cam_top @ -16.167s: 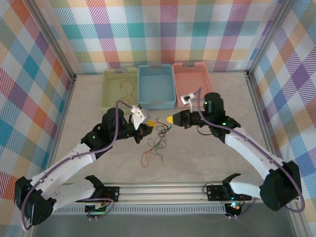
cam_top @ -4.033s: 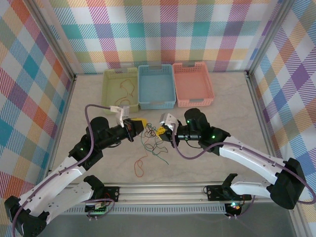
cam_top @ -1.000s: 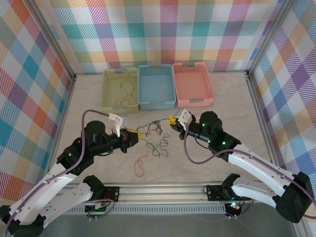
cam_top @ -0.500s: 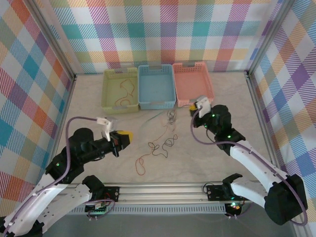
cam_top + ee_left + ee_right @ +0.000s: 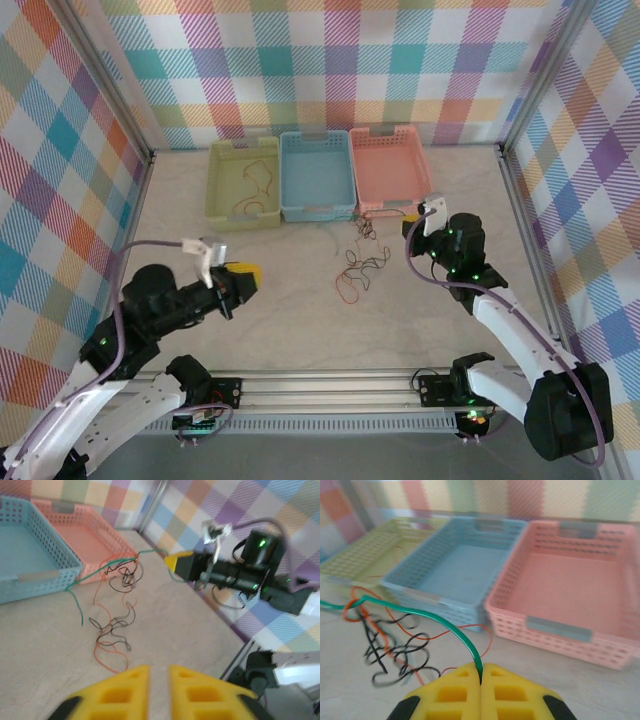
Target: Untangle the cables
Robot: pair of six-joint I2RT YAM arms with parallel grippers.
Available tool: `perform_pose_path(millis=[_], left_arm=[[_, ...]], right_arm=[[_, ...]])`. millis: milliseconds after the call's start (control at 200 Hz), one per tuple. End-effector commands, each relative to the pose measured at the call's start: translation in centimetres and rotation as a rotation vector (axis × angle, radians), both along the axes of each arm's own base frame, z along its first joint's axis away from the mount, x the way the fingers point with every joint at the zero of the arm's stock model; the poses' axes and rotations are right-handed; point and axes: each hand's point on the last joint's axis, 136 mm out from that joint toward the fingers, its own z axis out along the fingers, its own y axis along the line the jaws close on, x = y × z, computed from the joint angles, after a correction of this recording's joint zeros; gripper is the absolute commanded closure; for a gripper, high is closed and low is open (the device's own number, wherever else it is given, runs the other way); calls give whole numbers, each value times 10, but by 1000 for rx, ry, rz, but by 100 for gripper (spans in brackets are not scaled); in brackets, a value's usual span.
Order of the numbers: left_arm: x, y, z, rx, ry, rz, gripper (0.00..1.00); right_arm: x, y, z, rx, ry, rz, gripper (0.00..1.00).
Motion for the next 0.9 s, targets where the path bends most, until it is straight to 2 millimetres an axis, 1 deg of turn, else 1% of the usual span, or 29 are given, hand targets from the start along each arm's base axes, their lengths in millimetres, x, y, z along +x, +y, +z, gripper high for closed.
perform_pose_path(millis=[0, 40, 70, 115, 225, 330, 380, 435, 455, 510, 580, 620, 665, 740, 835, 895], left_arm=[[10, -23, 1, -38, 1, -61, 49], [16, -29, 1, -37, 1, -61, 36], [23, -32, -1, -21, 12, -51, 31], [32, -38, 0, 0, 19, -45, 25], [49, -55, 5, 27, 35, -60, 18], [64, -71, 8, 46, 56, -77, 16], [66, -79, 9, 47, 45, -110, 16], [67, -86, 3, 74, 35, -150, 17], [70, -89, 6, 66, 7, -156, 17], [74, -93, 0, 87, -2, -177, 20], [78, -96, -8, 108, 12, -200, 29], [75, -101, -9, 96, 14, -243, 33], [71, -107, -7, 76, -1, -298, 33], [58, -119, -2, 39, -27, -415, 22], [64, -125, 1, 42, -28, -419, 13], [66, -131, 4, 37, -33, -436, 11]], right_arm=[[-26, 34, 43, 101, -113, 224, 100], [-33, 39, 48, 102, -143, 264, 100], [-38, 44, 51, 102, -166, 298, 100], [-46, 50, 55, 95, -200, 345, 100], [-59, 63, 57, 68, -260, 424, 100], [-70, 70, 56, 36, -308, 473, 100], [-73, 71, 57, 41, -322, 486, 100], [-77, 73, 59, 48, -339, 508, 100], [-78, 73, 61, 50, -343, 516, 100], [-80, 74, 63, 53, -347, 523, 100], [-83, 74, 67, 55, -360, 528, 100], [-82, 73, 69, 56, -364, 521, 100], [-82, 73, 69, 54, -365, 516, 100], [-82, 73, 69, 56, -362, 521, 100], [-83, 76, 67, 61, -351, 537, 100], [-82, 76, 65, 59, -346, 539, 100]])
